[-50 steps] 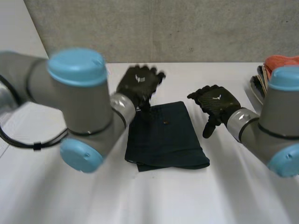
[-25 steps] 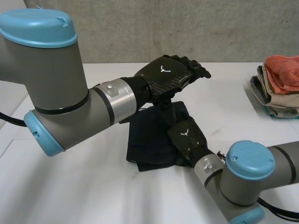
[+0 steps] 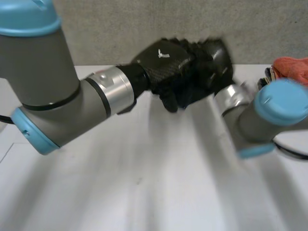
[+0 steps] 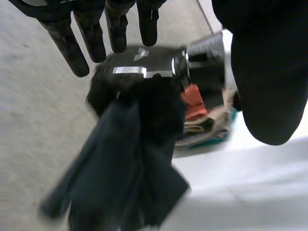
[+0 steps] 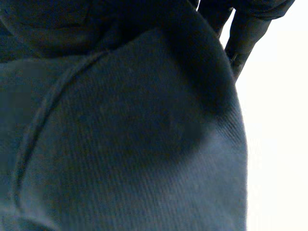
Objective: Fold the laundry.
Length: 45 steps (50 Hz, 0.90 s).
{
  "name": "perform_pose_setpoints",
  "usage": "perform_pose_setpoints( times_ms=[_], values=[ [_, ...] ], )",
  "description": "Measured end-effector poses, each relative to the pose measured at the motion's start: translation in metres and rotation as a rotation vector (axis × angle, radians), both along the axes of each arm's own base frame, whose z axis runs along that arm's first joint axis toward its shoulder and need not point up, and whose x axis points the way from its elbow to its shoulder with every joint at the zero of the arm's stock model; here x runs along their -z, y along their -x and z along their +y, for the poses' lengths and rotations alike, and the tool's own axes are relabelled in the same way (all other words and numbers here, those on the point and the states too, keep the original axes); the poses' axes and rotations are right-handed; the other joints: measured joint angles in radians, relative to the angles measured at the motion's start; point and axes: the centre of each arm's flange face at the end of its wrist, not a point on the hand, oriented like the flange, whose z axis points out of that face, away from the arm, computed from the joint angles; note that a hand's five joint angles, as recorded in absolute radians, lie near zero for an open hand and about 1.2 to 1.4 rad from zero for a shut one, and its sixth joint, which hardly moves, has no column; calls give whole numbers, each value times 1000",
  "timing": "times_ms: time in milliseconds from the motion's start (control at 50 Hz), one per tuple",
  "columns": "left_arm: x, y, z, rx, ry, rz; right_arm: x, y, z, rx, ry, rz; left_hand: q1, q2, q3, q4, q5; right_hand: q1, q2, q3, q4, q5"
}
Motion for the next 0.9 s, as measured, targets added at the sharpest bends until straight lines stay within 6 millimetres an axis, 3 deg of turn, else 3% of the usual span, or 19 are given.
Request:
perform_pose_setpoints(
  times_ms=[40,60,100,140,180,200,240,260,280,300,320,380,480,540,660,800,820,860,900],
  values=[
    [-9,-3,-1,-17,25,20,-22,13,-16,35,50,-36,0,-2,0,-2,-2,0,0,0,0,1],
    [-17,-6,-2,-36,46,39,-49,35,-37,83,109,-84,0,-2,0,-2,-2,0,0,6,0,6],
    [-22,-8,-2,-48,59,51,-69,56,-53,121,151,-120,0,-2,0,-2,-2,0,0,10,0,16],
    [-24,-9,-2,-54,63,57,-80,73,-65,145,174,-143,0,-2,0,-2,-2,0,1,18,2,17],
    [-23,-10,-2,-57,60,56,-93,104,-83,178,198,-169,0,-2,0,-2,-2,0,10,23,4,17],
    [-21,-10,-1,-57,53,52,-101,135,-100,201,209,-185,0,-2,0,-2,-2,0,10,23,4,19],
    [-18,-10,0,-56,46,47,-103,167,-116,220,208,-195,0,-2,-1,-2,-2,0,10,23,4,22],
    [-17,-10,0,-55,44,45,-102,181,-123,226,204,-197,0,-2,-1,-2,-2,0,10,23,4,24],
    [-14,-10,0,-55,35,39,-97,216,-139,235,186,-200,0,-2,-1,-2,-2,0,10,23,4,26],
    [-14,-10,0,-55,35,39,-97,216,-139,235,186,-200,0,-2,-1,-2,-2,0,10,23,4,26],
    [-10,-10,1,-53,23,30,-82,259,-157,238,141,-196,0,-2,-2,-2,-2,0,10,23,5,27],
    [-5,-10,2,-51,9,19,-56,296,-173,230,77,-181,0,-2,-2,-2,-2,0,10,23,5,28],
    [3,-10,4,-47,-10,4,7,351,-191,204,-64,-160,0,-2,-2,-2,-2,0,10,23,5,28],
    [5,-10,5,-47,-16,0,39,367,-194,154,-147,-168,0,-2,-2,-2,-2,0,10,31,5,50],
    [6,-9,5,-46,-18,-1,58,368,-193,82,-214,-194,0,-2,-2,-2,-2,0,10,38,7,78],
    [5,-9,5,-45,-17,1,26,366,-191,122,-152,-225,0,-2,-2,-2,-2,0,10,38,8,79],
    [5,-9,6,-45,-17,1,10,366,-189,137,-124,-241,0,-2,-2,-2,-2,0,10,38,8,79],
    [4,-9,6,-45,-16,2,0,365,-188,135,-108,-257,0,-2,-2,-2,-2,0,10,38,8,79],
    [4,-9,6,-45,-15,3,-22,364,-185,106,-71,-312,0,-2,-2,-2,-2,0,10,38,8,79]
  ],
)
